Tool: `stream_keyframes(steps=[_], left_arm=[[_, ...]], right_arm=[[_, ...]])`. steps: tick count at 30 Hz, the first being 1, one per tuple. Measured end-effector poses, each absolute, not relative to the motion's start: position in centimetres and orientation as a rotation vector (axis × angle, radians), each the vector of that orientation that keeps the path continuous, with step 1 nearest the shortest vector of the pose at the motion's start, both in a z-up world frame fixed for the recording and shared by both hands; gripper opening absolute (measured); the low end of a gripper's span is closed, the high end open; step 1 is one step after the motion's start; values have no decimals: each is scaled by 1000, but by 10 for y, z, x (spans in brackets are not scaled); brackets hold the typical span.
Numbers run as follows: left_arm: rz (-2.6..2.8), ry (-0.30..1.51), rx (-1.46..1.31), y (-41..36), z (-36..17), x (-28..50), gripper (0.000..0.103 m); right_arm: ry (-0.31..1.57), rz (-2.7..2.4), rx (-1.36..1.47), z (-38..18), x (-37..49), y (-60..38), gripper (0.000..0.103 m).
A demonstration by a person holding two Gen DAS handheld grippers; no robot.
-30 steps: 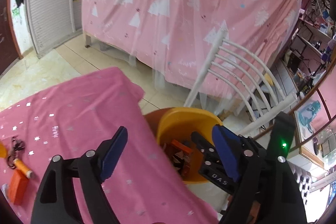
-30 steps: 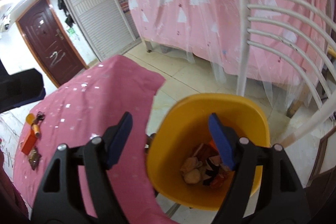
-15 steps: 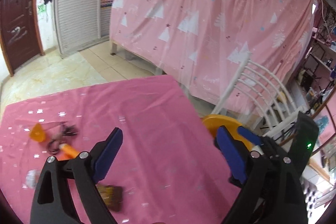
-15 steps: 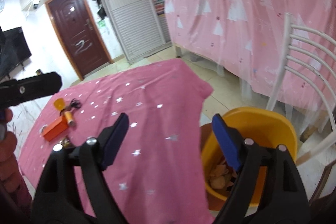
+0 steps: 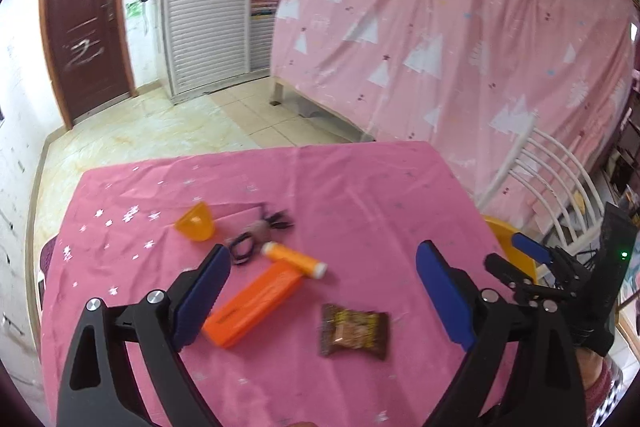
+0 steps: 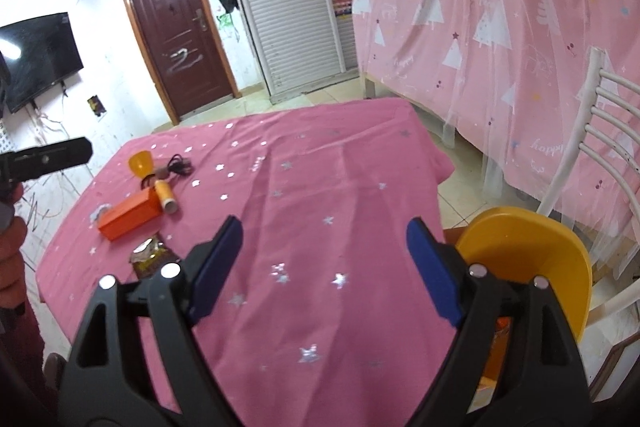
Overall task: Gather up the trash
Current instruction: 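Move both open grippers back over the remaining trash on the table, then grasp the white tissue with the left gripper while the right grasps the brown snack packet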
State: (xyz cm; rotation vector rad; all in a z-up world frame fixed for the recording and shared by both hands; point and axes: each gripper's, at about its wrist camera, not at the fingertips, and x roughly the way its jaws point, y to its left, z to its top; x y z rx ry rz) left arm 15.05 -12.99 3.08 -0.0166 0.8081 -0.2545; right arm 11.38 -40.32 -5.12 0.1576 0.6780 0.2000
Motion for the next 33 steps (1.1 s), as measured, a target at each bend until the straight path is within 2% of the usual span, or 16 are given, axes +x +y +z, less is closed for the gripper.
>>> stream_keyframes(steps=[12,28,32,33], left_arm=[[-176,880,-102,-60,3,155,87],[-112,973,-167,-26,-40,166,87],[-56,975,-145,-25,-48,169,80],[-54,977,-146,-24,-50,168,75]], right_arm=[[691,287,115,-47,108,-358,82],[754,394,13,-55,114,-296,82],[765,412,-23,-57,115,-283,82],[766,417,-30,-57,114,-280,82]])
